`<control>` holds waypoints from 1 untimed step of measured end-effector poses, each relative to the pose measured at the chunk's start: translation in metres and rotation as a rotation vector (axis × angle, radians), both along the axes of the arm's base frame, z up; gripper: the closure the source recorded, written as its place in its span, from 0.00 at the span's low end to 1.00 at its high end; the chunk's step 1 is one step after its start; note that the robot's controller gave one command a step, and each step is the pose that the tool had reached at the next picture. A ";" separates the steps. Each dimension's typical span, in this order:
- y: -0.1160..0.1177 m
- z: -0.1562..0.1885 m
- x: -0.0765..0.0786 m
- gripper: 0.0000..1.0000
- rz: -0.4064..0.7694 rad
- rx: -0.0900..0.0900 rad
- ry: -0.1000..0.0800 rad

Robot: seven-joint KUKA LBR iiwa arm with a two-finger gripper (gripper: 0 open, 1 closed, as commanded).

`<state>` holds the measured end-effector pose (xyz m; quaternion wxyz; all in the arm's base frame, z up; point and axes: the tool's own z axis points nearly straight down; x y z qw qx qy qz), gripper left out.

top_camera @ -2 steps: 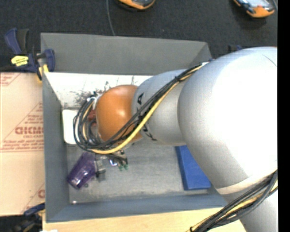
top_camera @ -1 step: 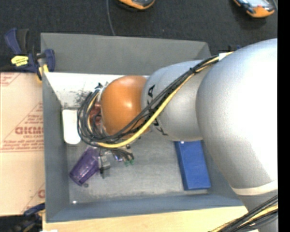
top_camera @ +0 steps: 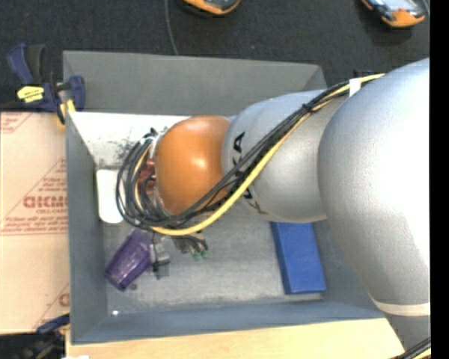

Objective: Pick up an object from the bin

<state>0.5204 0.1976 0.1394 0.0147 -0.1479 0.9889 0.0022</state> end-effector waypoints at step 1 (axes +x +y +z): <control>0.001 0.080 -0.003 1.00 -0.009 -0.004 0.005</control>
Offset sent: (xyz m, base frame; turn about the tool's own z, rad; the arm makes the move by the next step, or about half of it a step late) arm 0.0097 0.0121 0.1538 0.0270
